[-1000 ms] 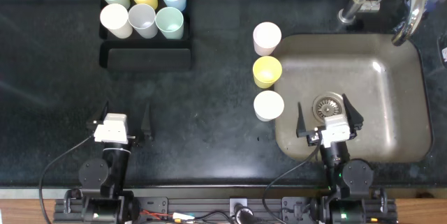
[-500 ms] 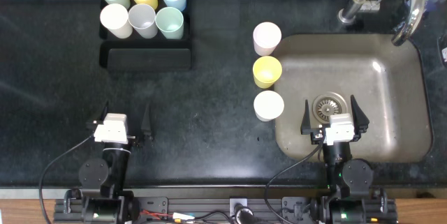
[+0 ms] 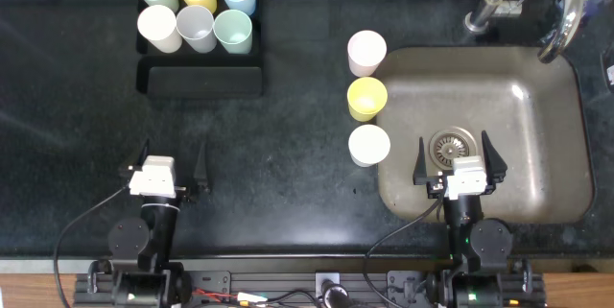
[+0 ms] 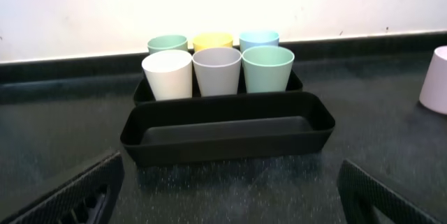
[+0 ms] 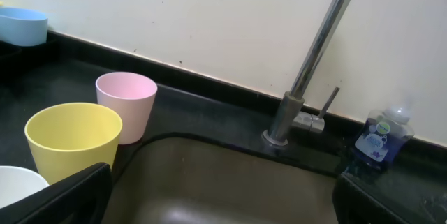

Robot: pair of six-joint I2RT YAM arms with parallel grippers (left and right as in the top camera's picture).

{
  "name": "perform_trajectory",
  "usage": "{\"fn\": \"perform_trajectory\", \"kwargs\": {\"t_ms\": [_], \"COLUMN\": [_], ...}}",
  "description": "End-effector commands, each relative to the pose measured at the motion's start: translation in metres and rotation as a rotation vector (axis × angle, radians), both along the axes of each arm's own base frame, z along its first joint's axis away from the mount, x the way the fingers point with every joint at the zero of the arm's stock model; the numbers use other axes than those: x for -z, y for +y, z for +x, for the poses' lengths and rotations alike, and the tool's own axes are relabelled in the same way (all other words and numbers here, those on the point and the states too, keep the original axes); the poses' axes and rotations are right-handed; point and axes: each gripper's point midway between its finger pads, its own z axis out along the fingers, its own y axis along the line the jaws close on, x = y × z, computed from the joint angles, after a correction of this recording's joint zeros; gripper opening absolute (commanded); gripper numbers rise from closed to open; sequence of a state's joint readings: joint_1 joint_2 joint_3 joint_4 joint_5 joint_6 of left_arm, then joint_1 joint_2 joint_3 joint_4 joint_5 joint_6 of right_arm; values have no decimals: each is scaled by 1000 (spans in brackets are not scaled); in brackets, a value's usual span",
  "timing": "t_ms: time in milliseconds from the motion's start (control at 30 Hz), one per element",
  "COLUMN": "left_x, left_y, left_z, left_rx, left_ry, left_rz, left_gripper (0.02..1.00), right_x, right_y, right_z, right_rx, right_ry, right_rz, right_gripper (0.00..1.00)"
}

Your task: Store Cups

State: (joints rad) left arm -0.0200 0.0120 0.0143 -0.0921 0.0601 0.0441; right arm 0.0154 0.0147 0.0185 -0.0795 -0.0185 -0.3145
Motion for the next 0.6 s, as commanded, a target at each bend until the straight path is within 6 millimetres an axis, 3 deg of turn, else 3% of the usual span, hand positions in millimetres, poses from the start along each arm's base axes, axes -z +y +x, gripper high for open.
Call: {"fn": "perform_trajectory", "kwargs": {"t_ms": [33,200,367,500,600], "left_x": [-15,-60,-113,-129,-120], "left_y": [-7,-19,-57,-115,-188], "left_z": [-4,8,61,122,160], "left_rx": [26,16,96,164,245], "left_ry": [106,378,676,863,955], "left_rz": [-86,-303,-361,-321,-274], "left_gripper": [1000,1000,1000,1000,1000], "right_x": [4,4,4,4,4], "right_y": [0,0,0,0,0], "right_z": [0,0,0,0,0], "right_rx": [3,3,3,3,3], "right_ry": [1,1,1,1,1], "right_rz": [3,3,3,3,3], "right_gripper": [998,998,998,998,998]}}
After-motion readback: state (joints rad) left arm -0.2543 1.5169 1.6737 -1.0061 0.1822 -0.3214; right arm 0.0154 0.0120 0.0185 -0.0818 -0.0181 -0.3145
